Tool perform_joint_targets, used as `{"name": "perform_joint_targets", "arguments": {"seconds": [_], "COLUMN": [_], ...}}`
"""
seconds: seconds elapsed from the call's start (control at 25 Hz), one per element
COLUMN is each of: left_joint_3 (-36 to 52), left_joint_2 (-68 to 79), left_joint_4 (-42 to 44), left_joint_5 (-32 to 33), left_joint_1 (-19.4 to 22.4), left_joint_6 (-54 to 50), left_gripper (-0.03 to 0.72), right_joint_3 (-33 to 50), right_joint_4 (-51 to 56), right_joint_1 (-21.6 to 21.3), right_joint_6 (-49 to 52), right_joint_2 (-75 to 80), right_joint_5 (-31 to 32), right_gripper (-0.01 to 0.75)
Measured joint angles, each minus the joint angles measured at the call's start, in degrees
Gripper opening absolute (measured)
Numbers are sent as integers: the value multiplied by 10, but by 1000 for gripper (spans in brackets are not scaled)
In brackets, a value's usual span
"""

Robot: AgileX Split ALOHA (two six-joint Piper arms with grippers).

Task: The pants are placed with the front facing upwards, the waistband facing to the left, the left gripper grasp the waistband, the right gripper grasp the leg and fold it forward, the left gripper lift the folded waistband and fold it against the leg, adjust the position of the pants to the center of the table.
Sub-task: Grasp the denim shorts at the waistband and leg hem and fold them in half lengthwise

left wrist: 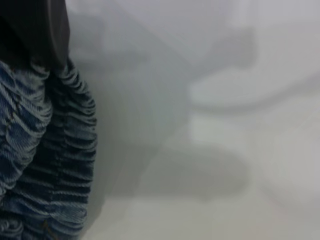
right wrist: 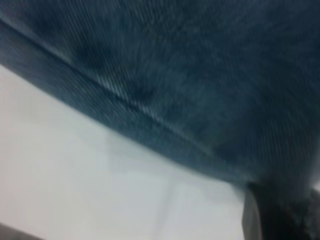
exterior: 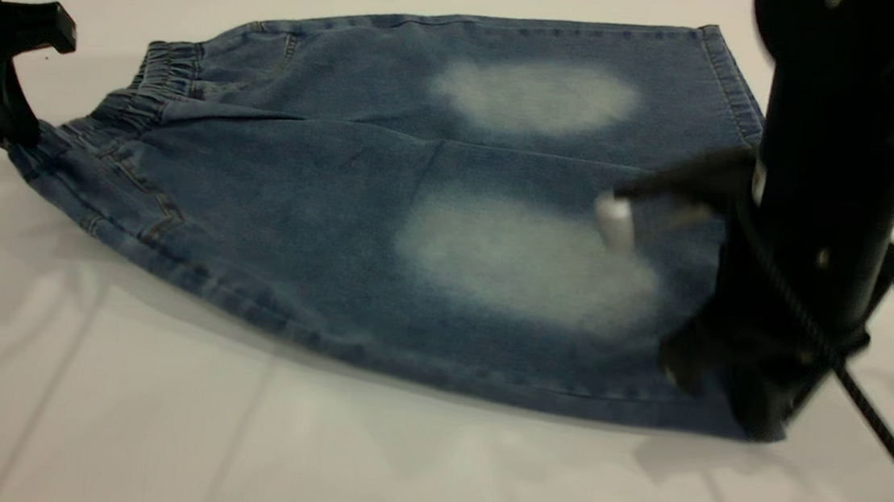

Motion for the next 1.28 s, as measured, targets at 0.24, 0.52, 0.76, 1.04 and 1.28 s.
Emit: {"name": "perform_joint_targets", "arguments": {"seconds": [0.24, 0.52, 0.76, 1.04, 1.28], "left_joint_3": [0, 3, 5, 5, 5], "left_joint_2": [0, 0, 1, 32, 98], "left_joint_4": [0, 3, 23, 56, 52], "left_joint_5": [-72, -178, -311, -459, -567], "left_joint_1": [0, 0, -8, -11, -11], "left_joint_6": [-52, -167, -298, -449, -544], "left_gripper": [41, 41, 41, 41, 41], "right_joint_3": [-22, -36, -36, -36, -36], "right_joint_4": [2, 5, 16, 56, 62], "right_joint_1": [0, 0, -19, -81, -116], "right_joint_6": [-1, -1, 15, 18, 18], "right_joint_2": [-118, -140, -140, -128, -89], "right_joint_5": [-30, -57, -162, -270, -356], "right_gripper": [36, 36, 36, 36, 36]}}
